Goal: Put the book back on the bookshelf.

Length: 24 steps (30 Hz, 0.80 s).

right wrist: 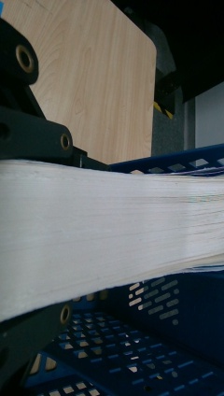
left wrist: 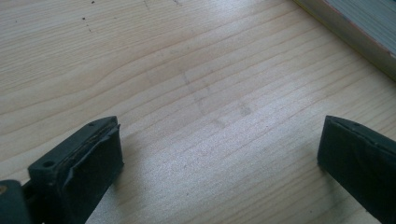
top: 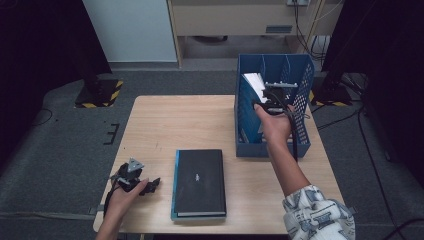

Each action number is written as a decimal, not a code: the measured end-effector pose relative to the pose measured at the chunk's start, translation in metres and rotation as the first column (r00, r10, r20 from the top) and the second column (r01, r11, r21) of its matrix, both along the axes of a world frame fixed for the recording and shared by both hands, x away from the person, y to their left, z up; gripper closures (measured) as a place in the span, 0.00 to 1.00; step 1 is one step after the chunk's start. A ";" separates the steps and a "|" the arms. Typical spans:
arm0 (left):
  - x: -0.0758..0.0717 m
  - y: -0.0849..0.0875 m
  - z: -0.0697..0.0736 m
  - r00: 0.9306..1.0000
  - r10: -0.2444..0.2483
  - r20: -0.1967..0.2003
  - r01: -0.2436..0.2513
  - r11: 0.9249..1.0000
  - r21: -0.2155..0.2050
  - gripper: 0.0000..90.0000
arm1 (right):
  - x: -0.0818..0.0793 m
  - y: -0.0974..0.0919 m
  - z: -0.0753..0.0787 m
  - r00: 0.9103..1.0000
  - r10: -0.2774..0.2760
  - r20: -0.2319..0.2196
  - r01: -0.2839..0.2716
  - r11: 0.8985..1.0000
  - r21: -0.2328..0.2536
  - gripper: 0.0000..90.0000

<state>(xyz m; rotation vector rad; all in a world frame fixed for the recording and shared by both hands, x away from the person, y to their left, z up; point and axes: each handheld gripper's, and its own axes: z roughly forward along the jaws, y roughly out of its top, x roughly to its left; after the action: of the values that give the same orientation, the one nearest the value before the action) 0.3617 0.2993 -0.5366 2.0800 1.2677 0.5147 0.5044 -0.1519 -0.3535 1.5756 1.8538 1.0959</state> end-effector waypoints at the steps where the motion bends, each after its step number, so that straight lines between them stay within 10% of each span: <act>1: 0.000 0.000 0.000 1.000 0.000 -0.001 0.000 1.000 0.000 0.00 | 0.000 0.000 0.000 1.000 0.000 0.000 0.000 1.000 0.000 0.66; 24: 0.001 0.000 0.000 1.000 -0.004 0.000 0.004 1.000 0.004 0.00 | 0.000 0.007 0.020 0.997 0.077 0.001 -0.077 0.997 -0.017 0.53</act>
<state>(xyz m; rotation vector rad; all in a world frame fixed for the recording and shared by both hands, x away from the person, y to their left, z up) 0.3623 0.2995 -0.5364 2.0860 1.2629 0.5155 0.5040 -0.1448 -0.3339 1.5054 1.9320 1.1113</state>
